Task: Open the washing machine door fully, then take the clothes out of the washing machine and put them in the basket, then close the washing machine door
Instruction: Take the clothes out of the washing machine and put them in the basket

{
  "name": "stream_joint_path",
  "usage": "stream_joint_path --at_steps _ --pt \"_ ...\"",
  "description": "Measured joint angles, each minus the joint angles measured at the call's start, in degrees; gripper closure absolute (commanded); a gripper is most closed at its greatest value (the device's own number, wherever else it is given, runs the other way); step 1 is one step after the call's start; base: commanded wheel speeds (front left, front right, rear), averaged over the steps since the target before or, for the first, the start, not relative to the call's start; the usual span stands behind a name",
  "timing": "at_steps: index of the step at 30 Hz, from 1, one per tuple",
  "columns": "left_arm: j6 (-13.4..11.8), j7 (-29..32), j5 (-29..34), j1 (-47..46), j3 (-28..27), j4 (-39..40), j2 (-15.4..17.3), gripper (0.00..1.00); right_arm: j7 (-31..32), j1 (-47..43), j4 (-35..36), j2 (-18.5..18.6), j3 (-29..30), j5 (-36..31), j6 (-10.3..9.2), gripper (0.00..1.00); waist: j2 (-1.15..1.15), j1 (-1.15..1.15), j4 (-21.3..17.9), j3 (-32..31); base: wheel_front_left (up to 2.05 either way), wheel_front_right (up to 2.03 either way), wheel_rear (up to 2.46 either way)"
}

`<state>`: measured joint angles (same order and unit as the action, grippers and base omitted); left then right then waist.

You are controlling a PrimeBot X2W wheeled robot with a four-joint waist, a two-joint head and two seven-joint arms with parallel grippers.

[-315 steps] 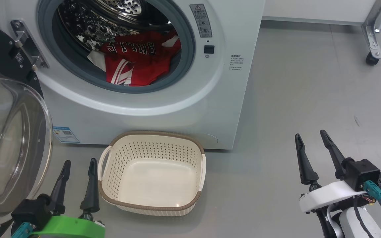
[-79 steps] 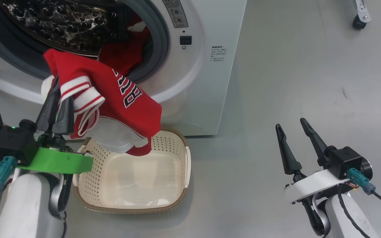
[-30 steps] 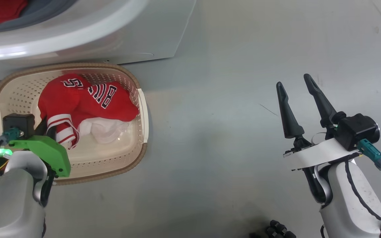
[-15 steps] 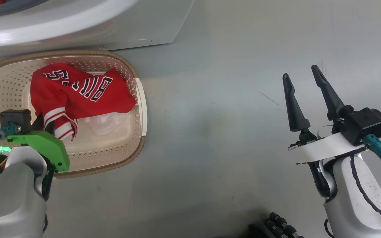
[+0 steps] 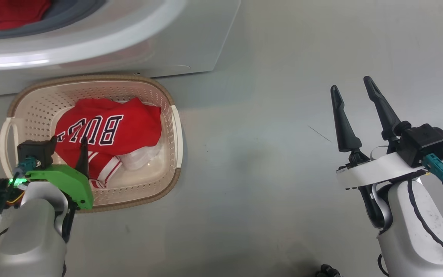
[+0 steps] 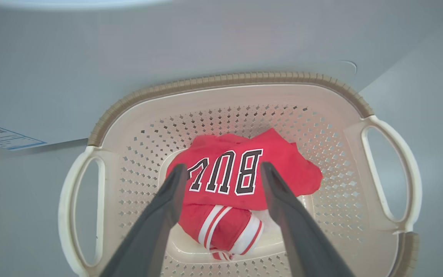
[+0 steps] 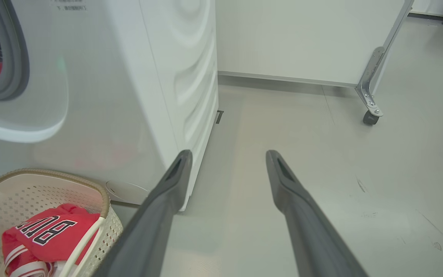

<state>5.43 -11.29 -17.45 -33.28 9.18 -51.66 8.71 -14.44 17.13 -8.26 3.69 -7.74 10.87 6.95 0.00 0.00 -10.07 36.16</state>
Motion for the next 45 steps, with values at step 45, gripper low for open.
stream_joint_path --at_steps 45 --pt "1.7 -3.2 0.0 23.1 -2.6 32.5 -3.9 0.0 0.0 -12.0 -3.8 -0.1 -0.2 0.6 0.03 0.0 0.0 0.0 12.6 -28.8 0.0 0.0 0.0"
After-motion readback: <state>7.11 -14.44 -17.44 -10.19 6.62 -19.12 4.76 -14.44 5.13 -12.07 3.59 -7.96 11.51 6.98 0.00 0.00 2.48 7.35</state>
